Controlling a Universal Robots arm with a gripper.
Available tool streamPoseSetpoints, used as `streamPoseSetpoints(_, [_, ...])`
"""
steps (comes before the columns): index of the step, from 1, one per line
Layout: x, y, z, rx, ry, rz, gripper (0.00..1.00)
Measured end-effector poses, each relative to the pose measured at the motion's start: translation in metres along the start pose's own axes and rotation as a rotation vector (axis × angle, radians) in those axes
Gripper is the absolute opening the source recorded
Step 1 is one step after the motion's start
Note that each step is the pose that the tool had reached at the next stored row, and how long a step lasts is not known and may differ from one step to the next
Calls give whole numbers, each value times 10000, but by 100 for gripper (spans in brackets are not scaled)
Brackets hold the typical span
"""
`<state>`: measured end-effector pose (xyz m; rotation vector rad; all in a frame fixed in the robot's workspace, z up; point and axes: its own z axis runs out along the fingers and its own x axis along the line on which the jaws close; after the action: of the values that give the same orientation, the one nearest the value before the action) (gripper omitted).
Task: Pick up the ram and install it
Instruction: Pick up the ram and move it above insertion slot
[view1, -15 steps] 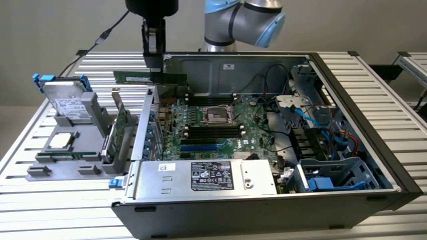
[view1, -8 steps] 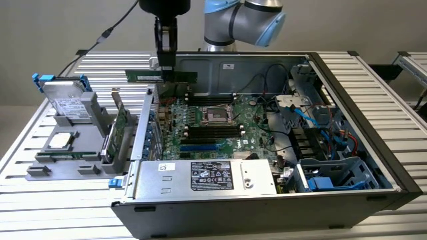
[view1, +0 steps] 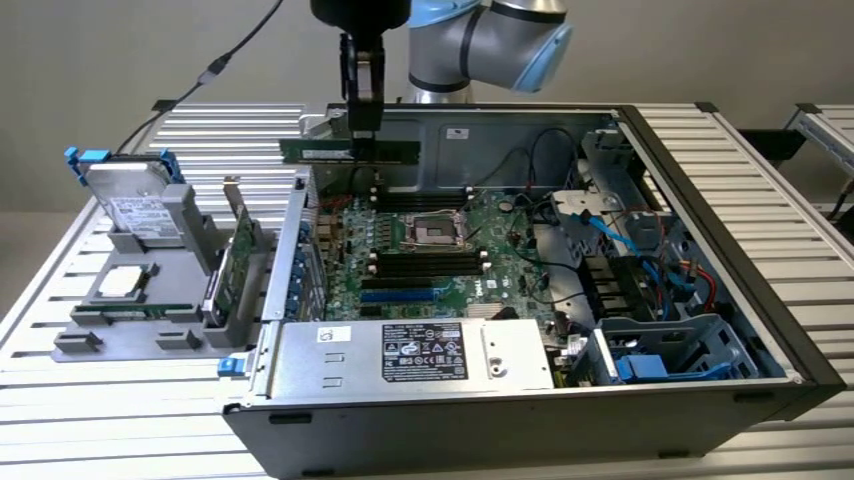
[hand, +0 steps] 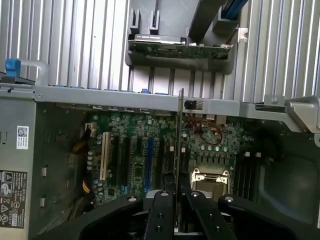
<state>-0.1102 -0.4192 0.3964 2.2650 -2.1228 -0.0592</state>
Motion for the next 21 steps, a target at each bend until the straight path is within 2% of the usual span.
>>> streamPoseSetpoints(5, [-12,-142,-4,98,-18,-1,13])
streamPoseSetpoints(17, [-30,-535,-5,251,-58,-3,13])
streamPoseSetpoints(21, [-35,-638,12,316,-69,-5,13])
